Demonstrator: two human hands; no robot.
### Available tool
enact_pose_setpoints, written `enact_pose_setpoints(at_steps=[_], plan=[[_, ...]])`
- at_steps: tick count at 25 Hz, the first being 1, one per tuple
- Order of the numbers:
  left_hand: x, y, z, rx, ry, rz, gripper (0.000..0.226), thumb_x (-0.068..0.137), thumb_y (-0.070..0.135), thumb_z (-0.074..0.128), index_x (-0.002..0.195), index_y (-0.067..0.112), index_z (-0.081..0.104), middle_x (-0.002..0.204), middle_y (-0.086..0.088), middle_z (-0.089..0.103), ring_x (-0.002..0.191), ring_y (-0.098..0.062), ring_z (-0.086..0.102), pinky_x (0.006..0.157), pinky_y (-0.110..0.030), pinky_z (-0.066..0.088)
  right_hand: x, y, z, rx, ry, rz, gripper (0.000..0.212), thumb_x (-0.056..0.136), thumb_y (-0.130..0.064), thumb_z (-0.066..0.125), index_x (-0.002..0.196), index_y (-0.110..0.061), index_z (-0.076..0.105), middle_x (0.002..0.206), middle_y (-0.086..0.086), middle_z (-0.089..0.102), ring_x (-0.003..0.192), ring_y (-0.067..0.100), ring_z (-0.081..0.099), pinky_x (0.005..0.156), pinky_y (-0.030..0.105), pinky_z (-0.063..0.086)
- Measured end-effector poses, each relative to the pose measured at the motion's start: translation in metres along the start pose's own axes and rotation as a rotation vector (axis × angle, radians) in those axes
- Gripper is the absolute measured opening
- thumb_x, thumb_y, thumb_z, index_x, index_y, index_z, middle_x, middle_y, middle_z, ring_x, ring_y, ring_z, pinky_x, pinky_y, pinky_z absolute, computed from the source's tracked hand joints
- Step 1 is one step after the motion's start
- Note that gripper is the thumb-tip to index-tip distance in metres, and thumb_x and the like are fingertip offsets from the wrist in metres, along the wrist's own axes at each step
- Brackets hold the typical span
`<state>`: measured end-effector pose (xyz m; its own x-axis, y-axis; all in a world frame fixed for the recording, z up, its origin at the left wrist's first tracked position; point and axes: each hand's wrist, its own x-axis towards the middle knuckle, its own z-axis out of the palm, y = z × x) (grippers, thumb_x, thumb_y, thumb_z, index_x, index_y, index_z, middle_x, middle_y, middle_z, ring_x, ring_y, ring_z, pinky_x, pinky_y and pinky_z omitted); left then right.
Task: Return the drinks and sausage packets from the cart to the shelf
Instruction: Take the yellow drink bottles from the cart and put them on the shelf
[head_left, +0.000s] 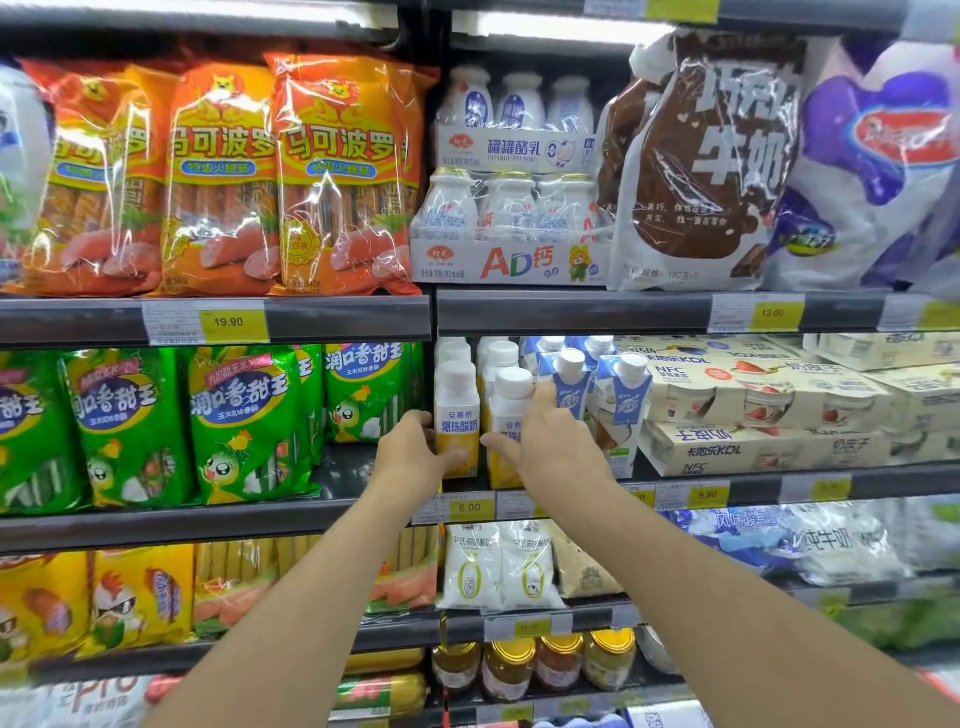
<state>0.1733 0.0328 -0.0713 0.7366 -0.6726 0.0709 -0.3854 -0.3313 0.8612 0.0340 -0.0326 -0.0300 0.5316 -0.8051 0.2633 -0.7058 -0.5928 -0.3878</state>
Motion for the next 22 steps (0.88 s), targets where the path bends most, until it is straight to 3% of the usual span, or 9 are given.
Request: enact_pose_setpoints(at_steps=[3,6,8,11,14,17,22], plan=[[-0.020,0.002,-0.010,0.155,0.063,-0.002,0.072,0.082,0.036,0.075,0.141,0.013,0.042,0.133,-0.006,0.054,0.121,-0.024,0.054,0.100,-0.041,0.047,-0.016,0.016,-0.013,-0.048,0.093,-0.123,0.062,0.092,-0.061,0.048,0.129,-0.012,0.041,0.092,0.009,0.071,0.087,0.032,0.070,0.060,0.035,0.052],[-0.059,0.016,-0.017,0.245,0.110,0.250,0.038,0.091,0.040,0.060,0.122,0.018,0.054,0.112,0.003,0.056,0.103,-0.015,0.057,0.091,-0.035,0.050,-0.032,0.058,-0.030,-0.122,0.136,-0.132,0.045,0.096,-0.060,0.037,0.105,-0.019,0.052,0.079,0.003,0.069,0.076,0.028,0.067,0.059,0.035,0.053],[-0.080,0.038,-0.007,0.292,-0.053,0.430,0.026,0.095,0.039,0.054,0.114,0.022,0.058,0.103,0.008,0.060,0.095,-0.010,0.057,0.086,-0.031,0.052,-0.042,0.096,-0.039,-0.199,0.153,-0.044,0.044,0.097,-0.059,0.036,0.102,-0.021,0.057,0.079,0.001,0.069,0.074,0.027,0.066,0.061,0.035,0.054],[-0.093,0.074,0.041,0.429,-0.393,0.622,0.041,0.098,0.042,0.049,0.132,0.020,0.049,0.128,0.004,0.056,0.116,-0.013,0.053,0.097,-0.029,0.046,-0.057,0.157,-0.051,-0.324,0.137,0.116,0.043,0.097,-0.056,0.037,0.106,-0.019,0.057,0.083,0.004,0.070,0.076,0.029,0.066,0.060,0.034,0.051],[-0.093,0.103,0.107,0.671,-0.614,0.703,0.063,0.097,0.047,0.045,0.147,0.012,0.030,0.149,-0.006,0.036,0.136,-0.023,0.035,0.108,-0.037,0.034,-0.079,0.221,-0.062,-0.360,0.096,0.223,0.043,0.096,-0.055,0.042,0.114,-0.017,0.054,0.102,0.007,0.069,0.092,0.030,0.064,0.071,0.038,0.053],[-0.096,0.121,0.179,0.834,-0.702,0.724,0.069,0.097,0.048,0.047,0.146,0.004,0.028,0.149,-0.015,0.034,0.135,-0.030,0.034,0.107,-0.038,0.033,-0.109,0.290,-0.073,-0.392,-0.032,0.354,0.064,0.093,-0.059,0.047,0.137,-0.013,0.045,0.134,0.010,0.056,0.121,0.030,0.054,0.092,0.040,0.048],[-0.116,0.157,0.290,0.878,-0.774,0.779,0.073,0.091,0.052,0.055,0.141,0.002,0.035,0.146,-0.017,0.041,0.129,-0.034,0.043,0.104,-0.040,0.039,-0.158,0.398,-0.108,-0.377,-0.131,0.515,0.084,0.091,-0.064,0.046,0.154,-0.012,0.024,0.159,0.011,0.028,0.145,0.029,0.030,0.111,0.043,0.037]])
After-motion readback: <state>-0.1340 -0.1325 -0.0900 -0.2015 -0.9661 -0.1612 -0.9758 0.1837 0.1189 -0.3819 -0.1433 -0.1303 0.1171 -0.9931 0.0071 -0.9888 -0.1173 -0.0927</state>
